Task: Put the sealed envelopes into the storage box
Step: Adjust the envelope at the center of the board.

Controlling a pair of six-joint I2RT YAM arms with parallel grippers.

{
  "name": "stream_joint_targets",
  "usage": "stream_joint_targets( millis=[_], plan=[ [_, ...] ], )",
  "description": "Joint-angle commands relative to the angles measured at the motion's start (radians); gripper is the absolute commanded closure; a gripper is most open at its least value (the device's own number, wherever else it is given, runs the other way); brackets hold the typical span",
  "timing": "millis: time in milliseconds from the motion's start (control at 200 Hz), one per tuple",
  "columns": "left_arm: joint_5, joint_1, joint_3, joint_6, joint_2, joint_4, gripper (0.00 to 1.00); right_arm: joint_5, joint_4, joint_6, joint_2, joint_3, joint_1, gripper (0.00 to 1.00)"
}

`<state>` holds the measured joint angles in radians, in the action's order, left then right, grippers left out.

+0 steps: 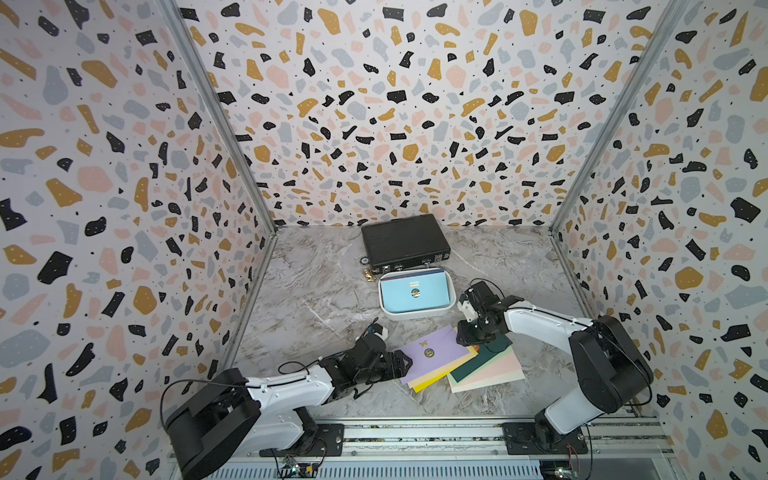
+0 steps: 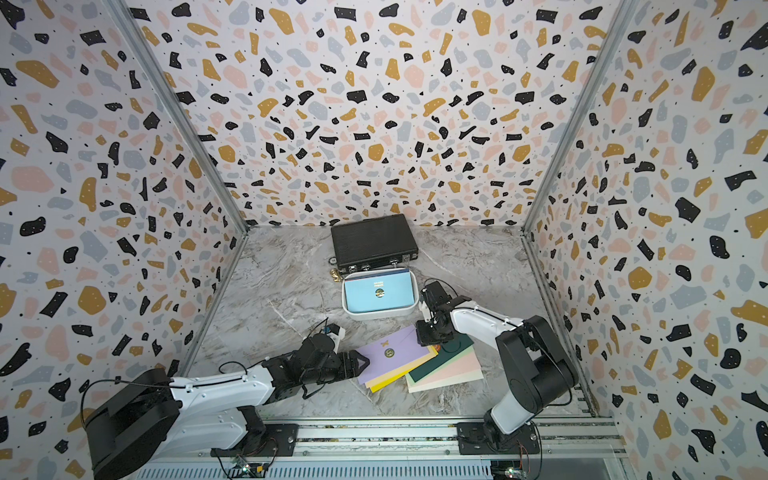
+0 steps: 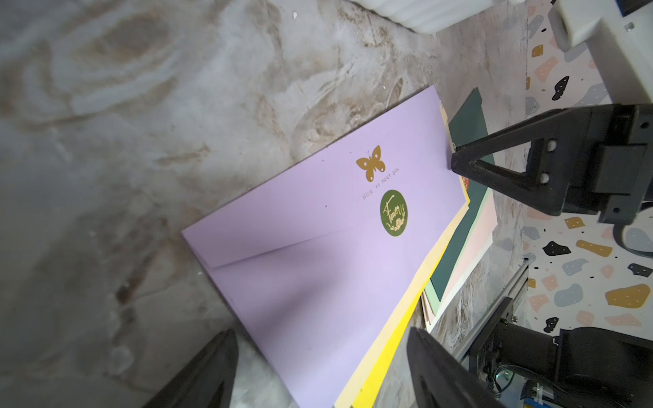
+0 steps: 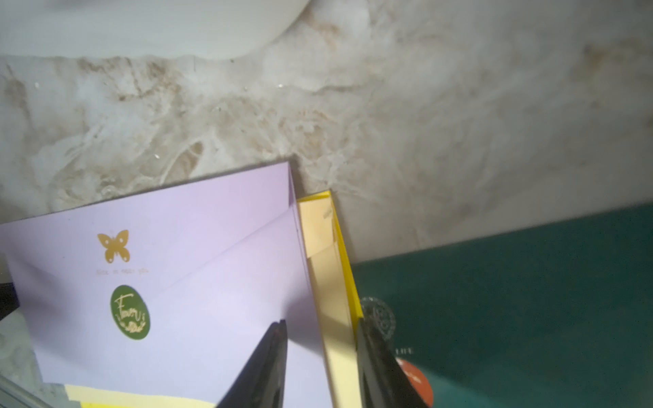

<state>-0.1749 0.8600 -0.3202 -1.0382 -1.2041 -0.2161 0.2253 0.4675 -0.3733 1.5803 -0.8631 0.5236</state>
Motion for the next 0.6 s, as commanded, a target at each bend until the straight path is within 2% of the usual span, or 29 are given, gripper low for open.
stream_joint_targets(
  millis=[0, 280, 425, 596],
  plan=[
    [-0.008, -0.001, 0.03, -0.051, 0.001, -0.015, 0.23, 0.023, 0.012, -0.002, -0.037, 0.023, 0.012, 0.62],
    [0.004, -0.001, 0.056, -0.093, 0.044, -0.105, 0.34, 0.039, 0.005, -0.007, -0.041, 0.036, 0.022, 0.62],
    [0.058, -0.002, 0.062, -0.086, 0.129, -0.053, 0.43, 0.032, 0.008, -0.007, -0.053, 0.037, 0.021, 0.62],
    [0.094, -0.003, 0.071, -0.063, 0.256, -0.038, 0.45, 0.039, 0.007, -0.009, -0.054, 0.039, 0.023, 0.62]
  ],
)
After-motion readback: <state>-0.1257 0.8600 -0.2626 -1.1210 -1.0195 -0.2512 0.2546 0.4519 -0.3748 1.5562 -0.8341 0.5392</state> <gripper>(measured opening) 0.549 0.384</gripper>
